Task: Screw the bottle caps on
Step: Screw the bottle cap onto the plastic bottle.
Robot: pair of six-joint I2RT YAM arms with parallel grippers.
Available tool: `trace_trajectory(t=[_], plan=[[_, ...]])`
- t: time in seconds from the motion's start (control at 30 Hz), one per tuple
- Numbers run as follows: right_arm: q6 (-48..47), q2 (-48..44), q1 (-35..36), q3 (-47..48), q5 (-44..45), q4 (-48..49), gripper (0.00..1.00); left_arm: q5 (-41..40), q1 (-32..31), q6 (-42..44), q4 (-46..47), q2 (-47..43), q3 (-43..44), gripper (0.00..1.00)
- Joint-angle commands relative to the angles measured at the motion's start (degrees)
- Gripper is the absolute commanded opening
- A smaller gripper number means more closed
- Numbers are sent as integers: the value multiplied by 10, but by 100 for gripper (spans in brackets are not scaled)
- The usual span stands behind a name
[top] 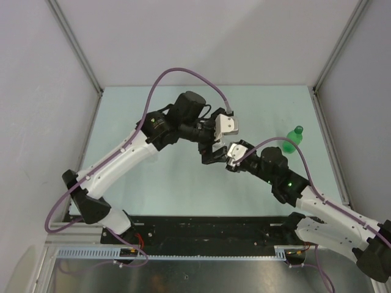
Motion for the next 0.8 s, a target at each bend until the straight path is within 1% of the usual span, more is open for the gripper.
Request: trace_trajectory(t=[0.0, 0.2, 0.33, 0.57, 0.67, 0.77], plan=[[27, -12, -5, 18, -2, 53, 0, -46, -3, -56, 52, -34, 17, 99], [52, -20, -9, 14, 29, 68, 0, -110, -3, -89, 78, -43, 12, 100], [68, -35, -10, 6, 23, 77, 0, -154, -2, -108, 97, -52, 3, 100], [89, -54, -11, -11, 20, 91, 0, -159, -1, -128, 121, -93, -27, 99], [103, -58, -11, -15, 44, 99, 0, -171, -1, -132, 133, -115, -51, 100], [119, -60, -12, -21, 87, 110, 0, -170, -1, -142, 144, -134, -71, 99]])
